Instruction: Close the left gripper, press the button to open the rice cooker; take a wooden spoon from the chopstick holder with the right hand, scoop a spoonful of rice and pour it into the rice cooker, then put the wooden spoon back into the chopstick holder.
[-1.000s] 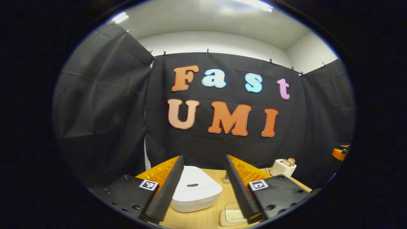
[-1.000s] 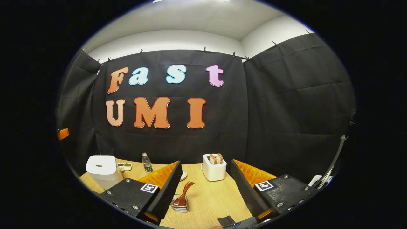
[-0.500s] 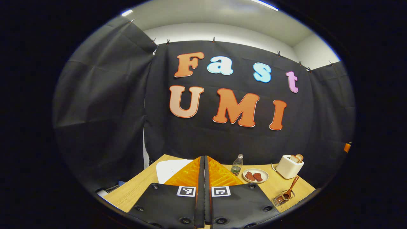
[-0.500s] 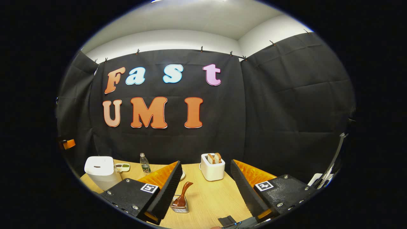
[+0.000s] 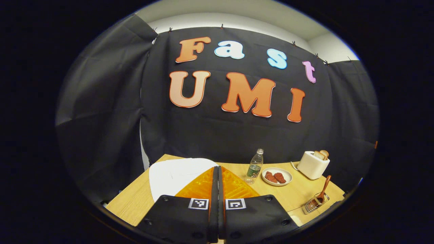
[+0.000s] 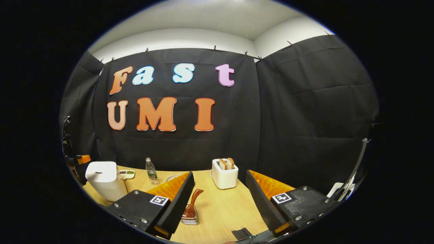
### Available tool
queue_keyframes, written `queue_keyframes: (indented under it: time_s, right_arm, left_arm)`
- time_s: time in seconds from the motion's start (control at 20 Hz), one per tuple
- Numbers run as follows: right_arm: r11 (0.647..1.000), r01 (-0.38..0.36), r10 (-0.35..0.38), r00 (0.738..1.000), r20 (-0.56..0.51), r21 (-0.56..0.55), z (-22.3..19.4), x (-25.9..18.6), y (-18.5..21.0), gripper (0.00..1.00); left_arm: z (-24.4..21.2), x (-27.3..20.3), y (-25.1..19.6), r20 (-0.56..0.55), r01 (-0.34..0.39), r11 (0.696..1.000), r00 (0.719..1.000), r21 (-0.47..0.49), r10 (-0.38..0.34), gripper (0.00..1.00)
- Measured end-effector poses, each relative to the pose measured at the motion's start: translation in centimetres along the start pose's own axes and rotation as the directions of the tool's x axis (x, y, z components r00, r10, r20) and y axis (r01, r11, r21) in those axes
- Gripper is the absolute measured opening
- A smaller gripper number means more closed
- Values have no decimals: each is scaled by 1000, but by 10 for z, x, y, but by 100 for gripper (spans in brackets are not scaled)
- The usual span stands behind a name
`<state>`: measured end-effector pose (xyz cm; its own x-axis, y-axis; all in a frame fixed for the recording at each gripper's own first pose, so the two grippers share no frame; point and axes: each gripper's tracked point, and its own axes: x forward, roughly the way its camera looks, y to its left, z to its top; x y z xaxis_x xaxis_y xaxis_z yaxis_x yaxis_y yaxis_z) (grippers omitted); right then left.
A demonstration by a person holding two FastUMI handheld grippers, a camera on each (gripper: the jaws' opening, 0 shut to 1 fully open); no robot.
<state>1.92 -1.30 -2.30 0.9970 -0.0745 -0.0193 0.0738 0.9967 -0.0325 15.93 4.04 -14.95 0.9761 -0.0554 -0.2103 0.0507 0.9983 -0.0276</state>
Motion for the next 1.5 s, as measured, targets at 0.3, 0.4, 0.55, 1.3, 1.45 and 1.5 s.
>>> queue_keyframes:
  time_s: [0.3,0.4,0.55,1.3,1.45,1.5]
  right_arm:
    - [1000,-20,21,999,-45,14,-20,9,10,95]
    - [999,-25,26,998,-52,23,-23,12,13,95]
    - [999,-25,27,998,-64,31,-28,14,14,95]
    - [997,-58,61,996,-70,40,-17,15,34,95]
    - [997,-67,69,994,-82,31,-22,19,37,95]
    - [998,-66,68,994,-88,24,-23,21,35,95]
  left_arm:
    - [-53,31,8,-130,-26,1000,991,-9,24,4]
    - [-61,34,9,-158,-22,1000,987,7,22,4]
    - [-72,32,9,-177,-20,1000,984,-9,18,4]
    - [46,-38,-7,-14,20,999,1000,27,-19,4]
    - [66,-60,-14,21,31,1000,999,2,-31,4]
    - [70,-67,-14,30,29,1000,999,-5,-29,5]
